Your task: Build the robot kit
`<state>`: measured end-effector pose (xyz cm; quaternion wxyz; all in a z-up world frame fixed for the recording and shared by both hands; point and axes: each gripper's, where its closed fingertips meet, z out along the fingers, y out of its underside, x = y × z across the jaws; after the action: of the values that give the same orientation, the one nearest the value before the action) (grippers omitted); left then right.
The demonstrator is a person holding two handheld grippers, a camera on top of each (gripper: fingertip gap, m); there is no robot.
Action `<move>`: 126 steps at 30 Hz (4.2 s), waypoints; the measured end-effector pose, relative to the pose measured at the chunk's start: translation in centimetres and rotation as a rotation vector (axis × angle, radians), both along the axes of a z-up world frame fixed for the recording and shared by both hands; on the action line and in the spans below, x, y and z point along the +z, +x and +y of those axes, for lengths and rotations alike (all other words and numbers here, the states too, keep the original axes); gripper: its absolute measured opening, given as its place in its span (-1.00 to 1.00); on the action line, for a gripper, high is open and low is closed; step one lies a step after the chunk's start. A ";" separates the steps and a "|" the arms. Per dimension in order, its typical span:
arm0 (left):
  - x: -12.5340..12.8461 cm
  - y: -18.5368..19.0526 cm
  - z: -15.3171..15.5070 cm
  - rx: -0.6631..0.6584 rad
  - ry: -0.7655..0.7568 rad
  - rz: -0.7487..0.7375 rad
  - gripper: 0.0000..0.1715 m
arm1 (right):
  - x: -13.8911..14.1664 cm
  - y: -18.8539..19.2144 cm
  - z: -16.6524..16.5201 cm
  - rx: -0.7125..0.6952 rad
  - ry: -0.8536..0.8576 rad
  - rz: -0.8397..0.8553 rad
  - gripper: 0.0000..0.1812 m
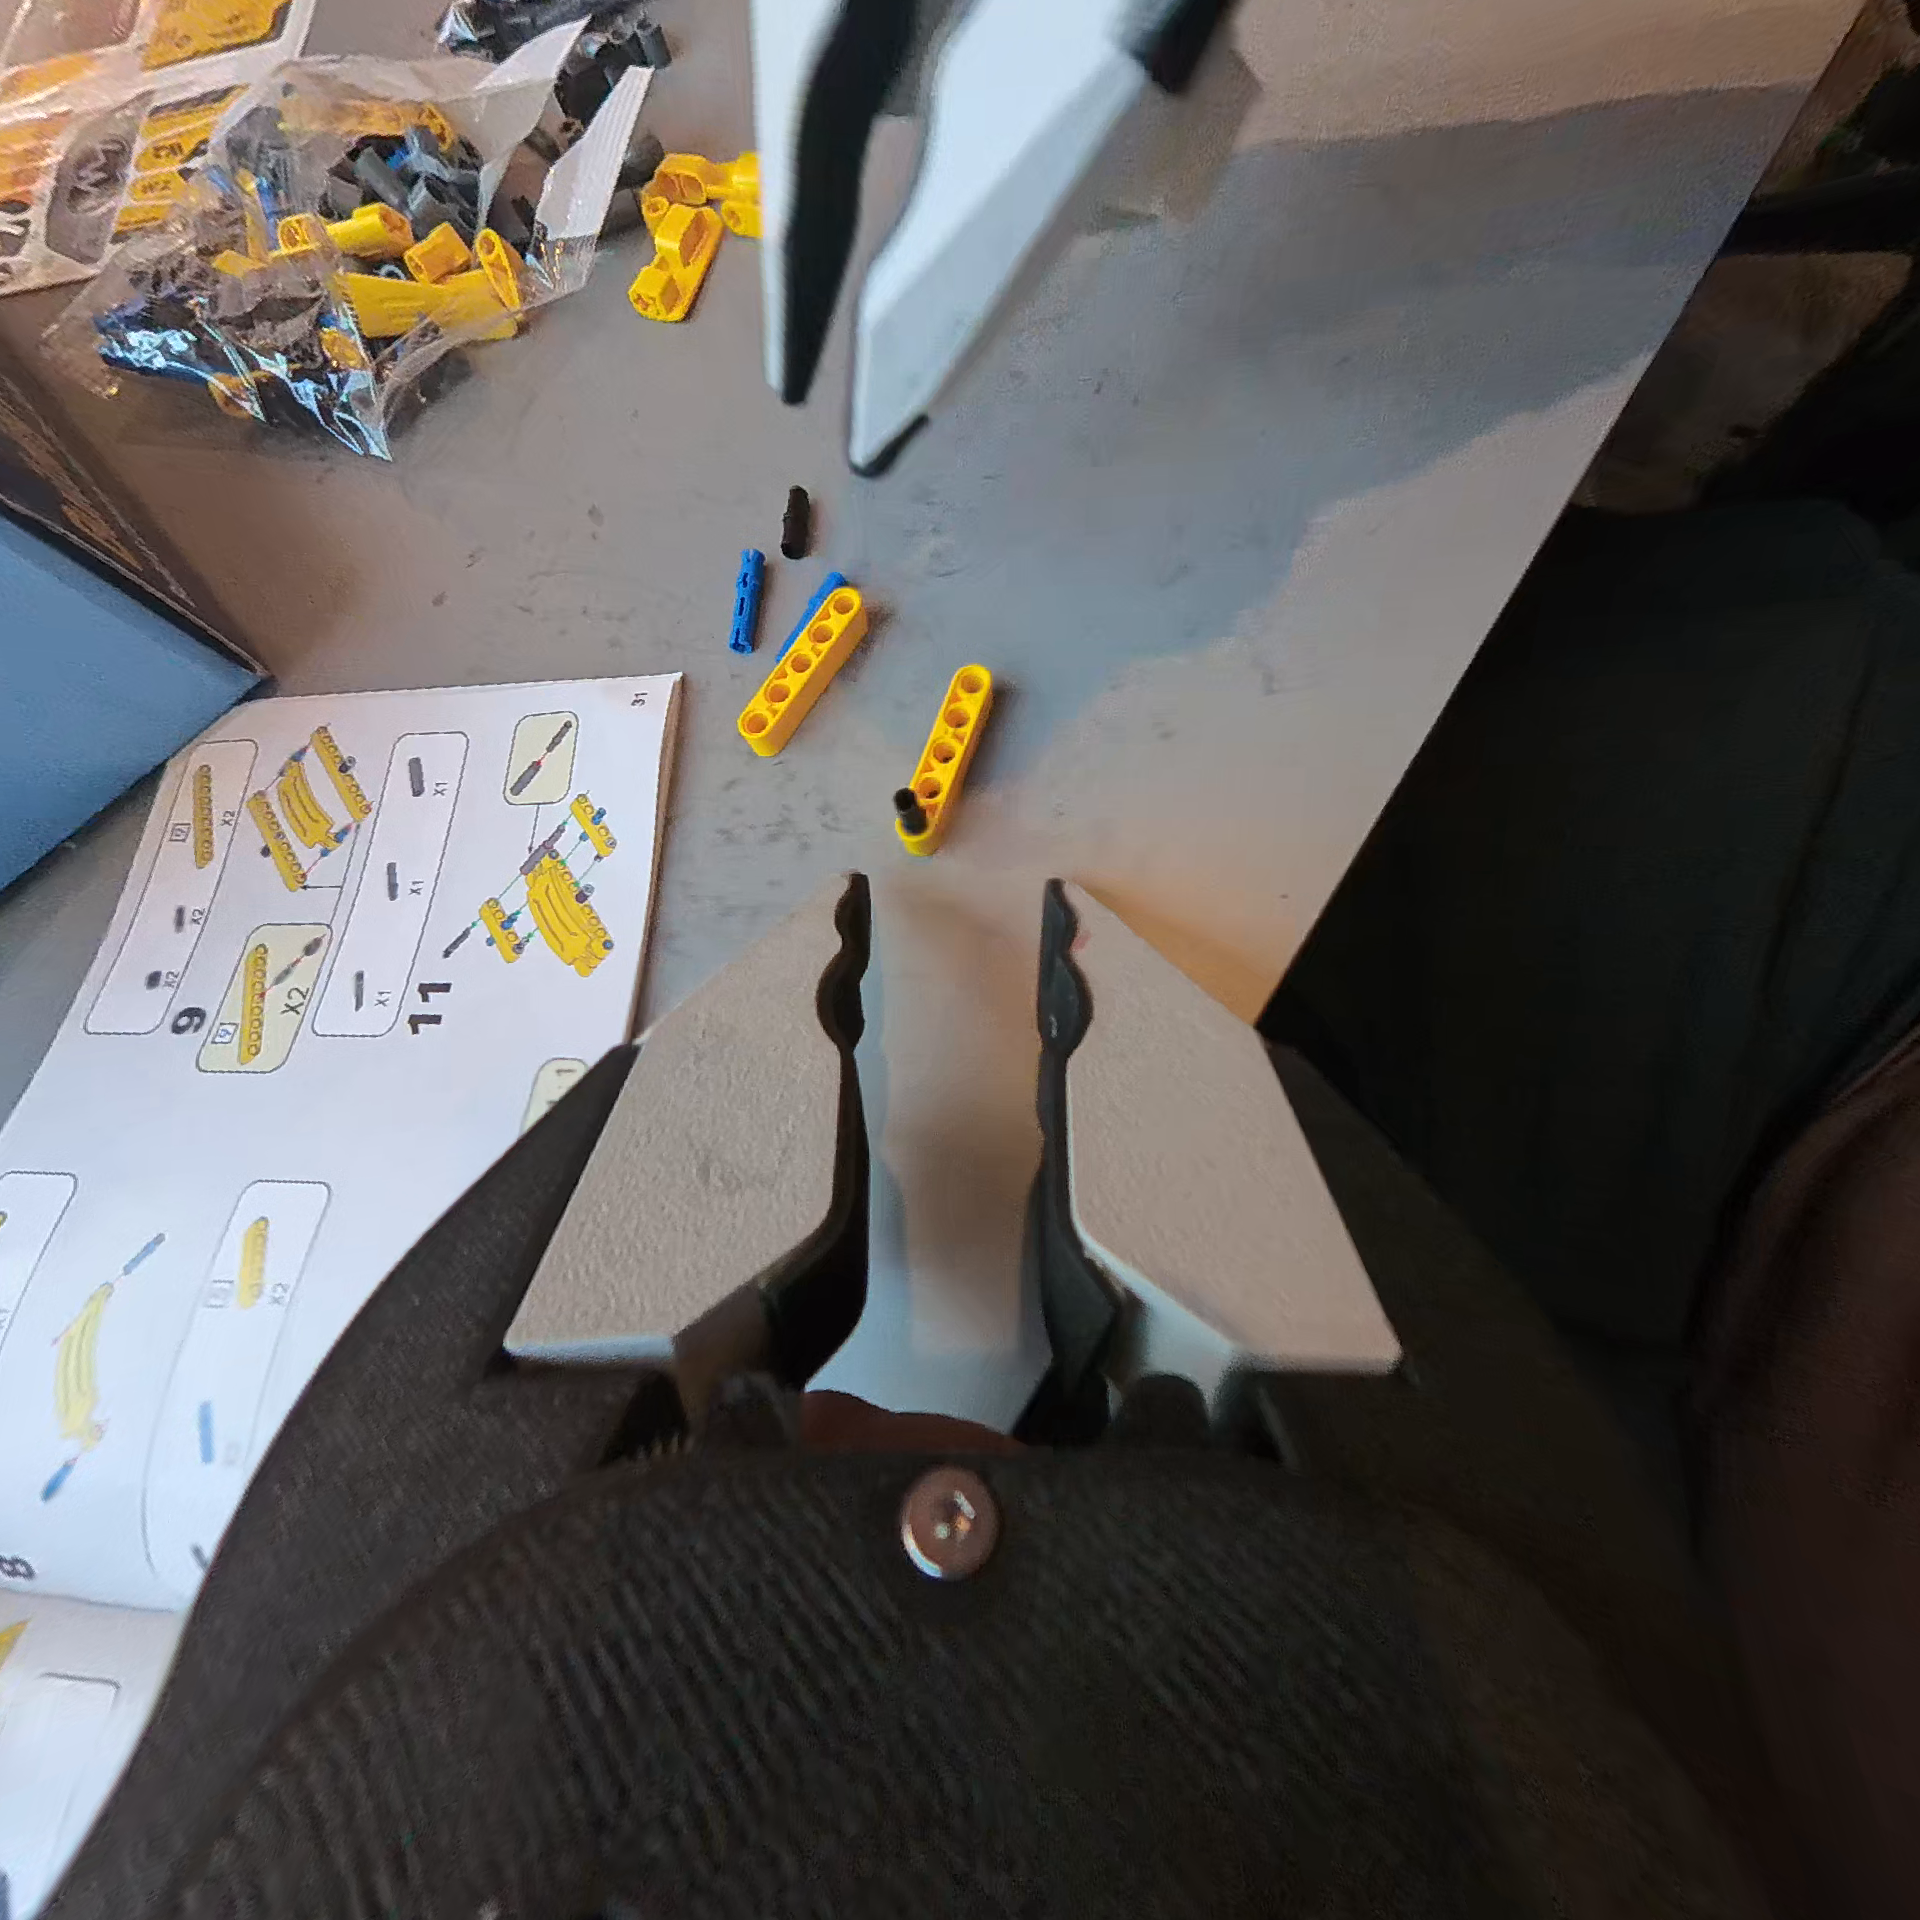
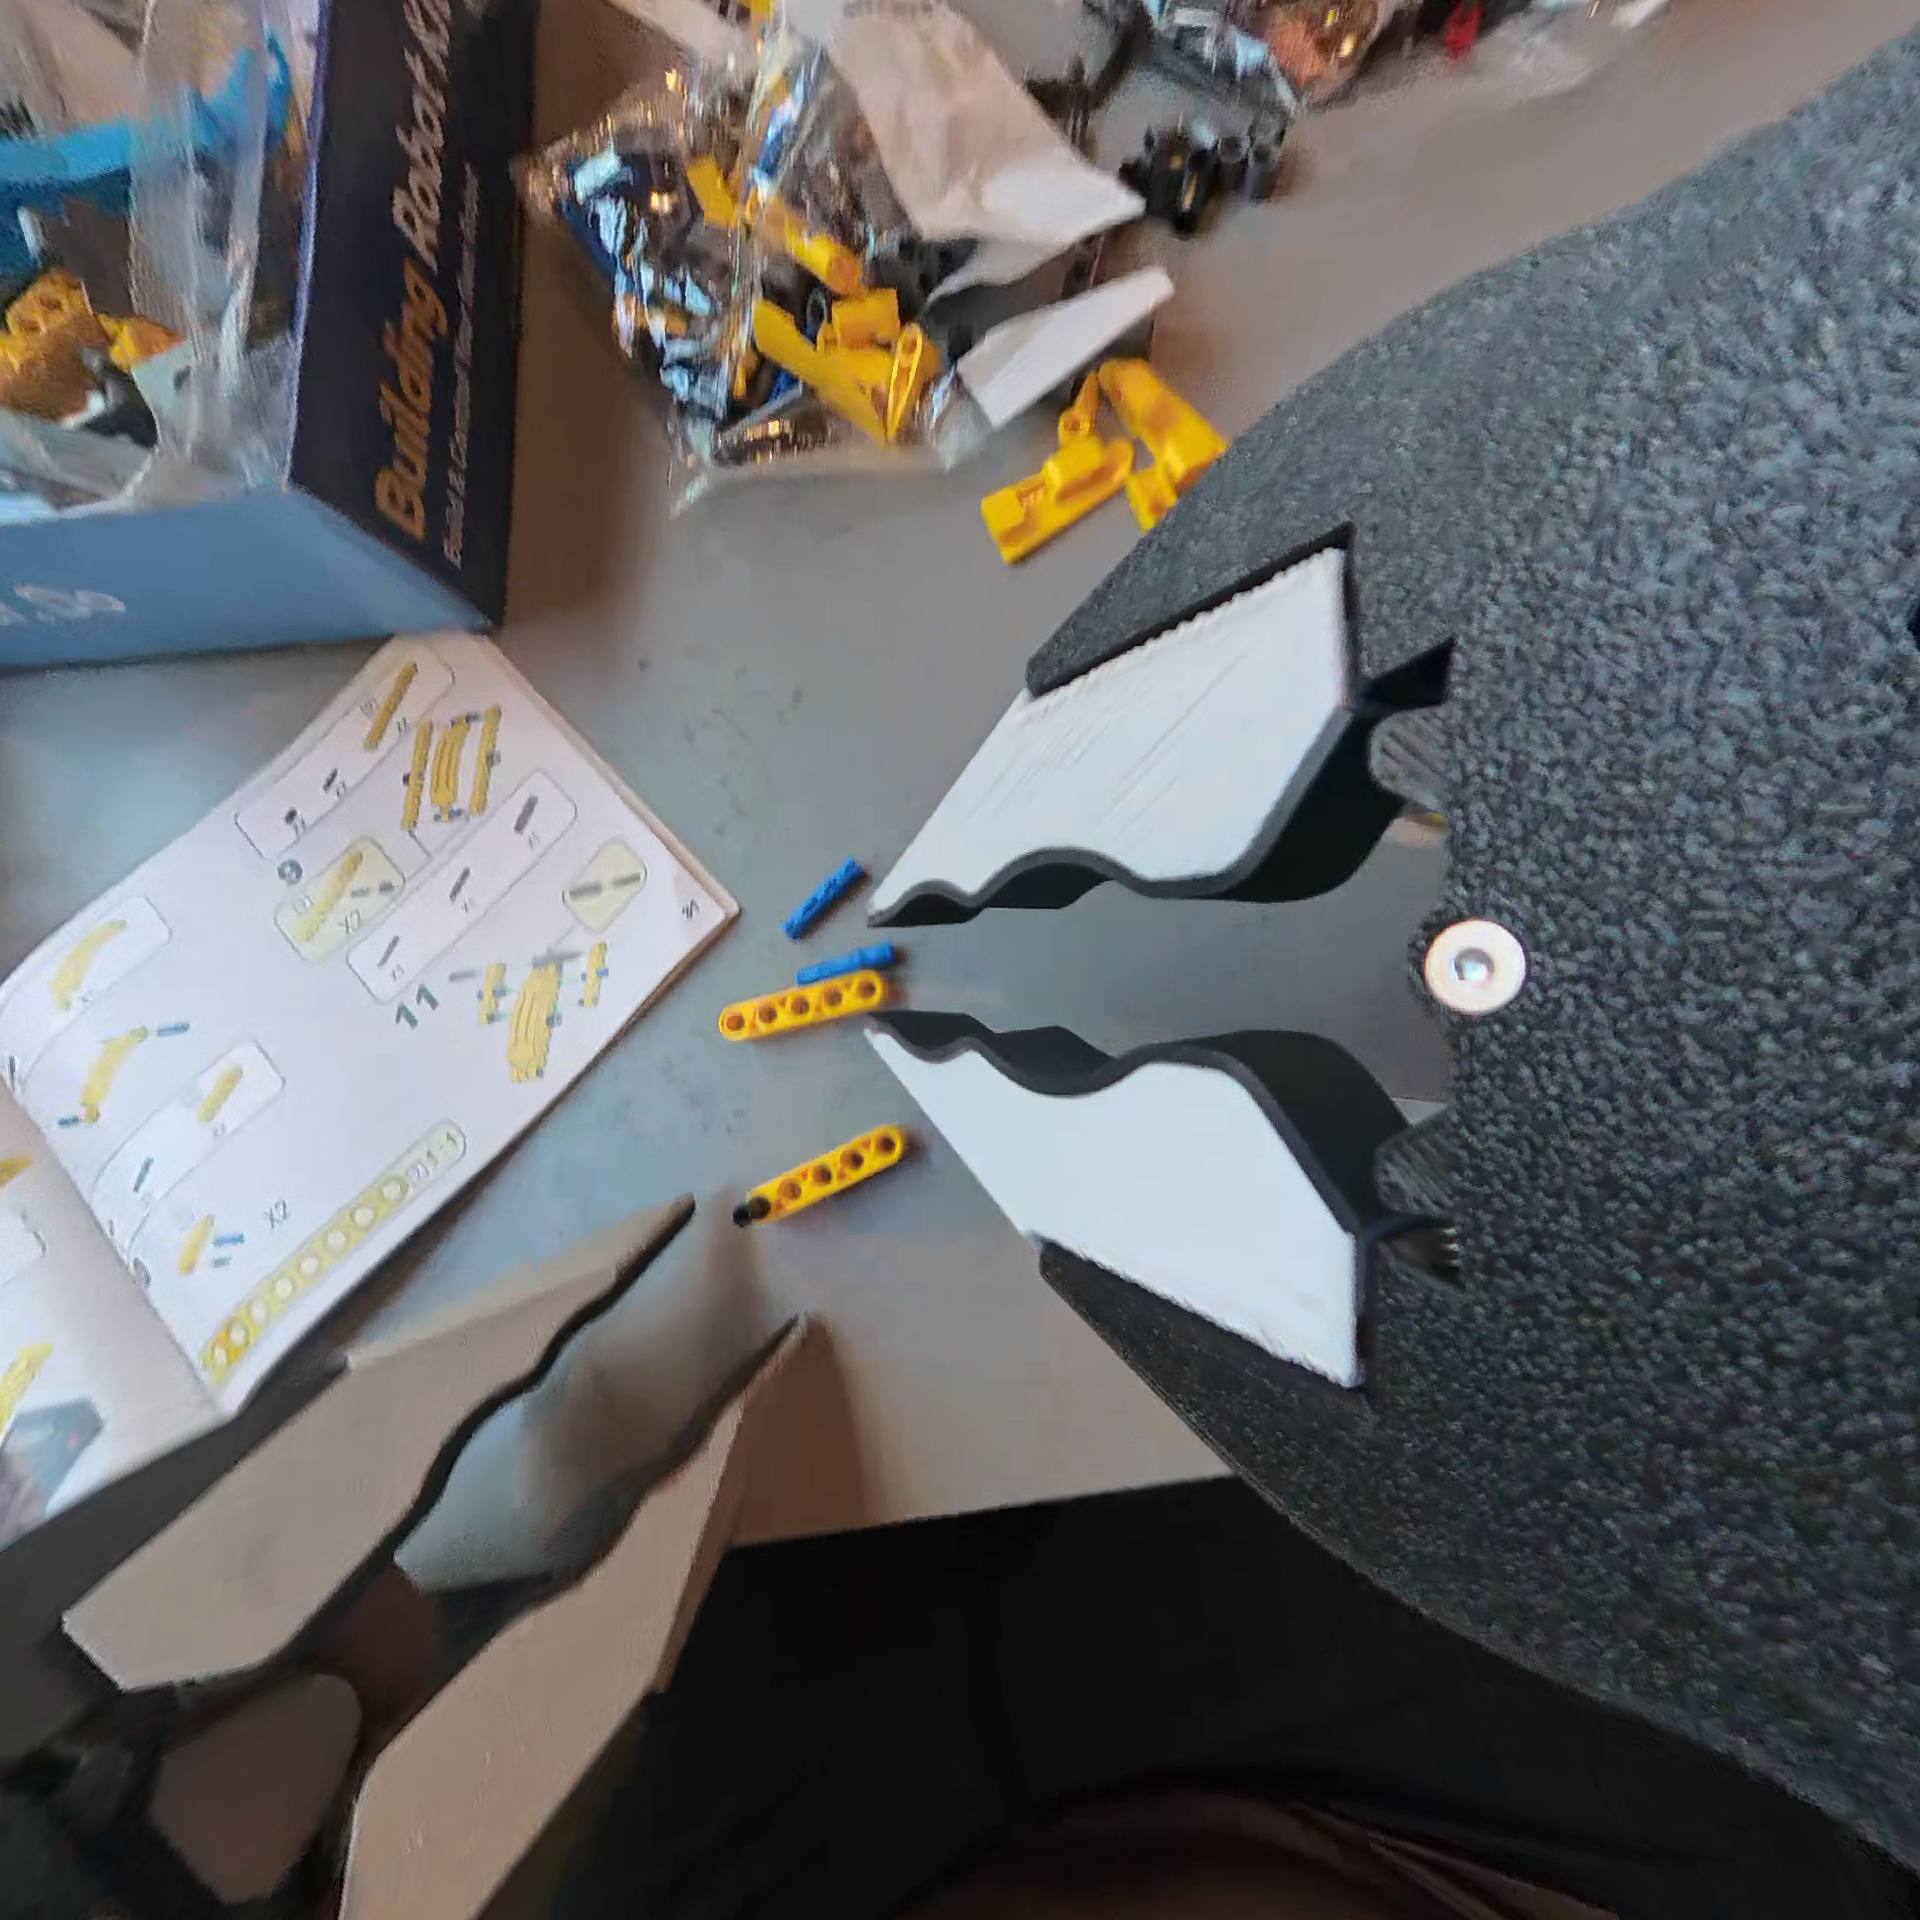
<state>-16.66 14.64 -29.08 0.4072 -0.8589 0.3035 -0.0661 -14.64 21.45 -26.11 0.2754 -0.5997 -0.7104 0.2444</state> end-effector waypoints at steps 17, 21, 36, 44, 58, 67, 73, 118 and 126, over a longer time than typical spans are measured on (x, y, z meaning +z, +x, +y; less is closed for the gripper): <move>0.3 6.6 -2.4 -0.119 0.072 -0.042 -0.62 | -2.8 -1.8 3.0 0.257 0.048 -0.273 -0.82; 0.1 5.9 -2.1 -0.107 0.062 -0.044 -0.62 | -2.9 -1.9 3.1 0.279 0.037 -0.293 -0.82; 1.3 4.1 -1.3 -0.064 0.077 -0.050 -0.63 | -3.4 -1.5 2.2 0.366 0.017 -0.350 -0.88; 1.4 3.5 -1.2 -0.057 0.081 -0.034 -0.63 | -3.3 -2.0 1.4 0.428 0.042 -0.369 -0.87; 4.0 -1.4 1.0 0.012 0.275 0.105 -0.68 | -1.1 -1.3 -2.1 0.358 -0.134 -0.264 -0.95; 4.5 0.9 0.1 -0.172 0.577 0.544 -0.79 | 1.5 0.2 -7.5 0.283 -0.393 -0.273 -0.95; 4.6 2.2 -0.4 -0.220 0.626 0.609 -0.80 | 1.7 0.6 -8.6 0.275 -0.461 -0.283 -0.95; 1.4 -0.5 1.4 -0.089 0.085 0.001 -0.66 | -0.3 -0.7 -4.8 -0.012 -0.221 0.082 -0.95; -0.3 0.7 2.1 -0.149 -0.017 0.042 -0.93 | -1.0 -0.9 -4.3 -0.012 -0.195 0.054 -0.95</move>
<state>-15.96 16.70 -29.39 0.3874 -0.8385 0.3745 -0.0807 -15.52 17.17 -27.12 0.2361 -0.6211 -0.6721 0.3266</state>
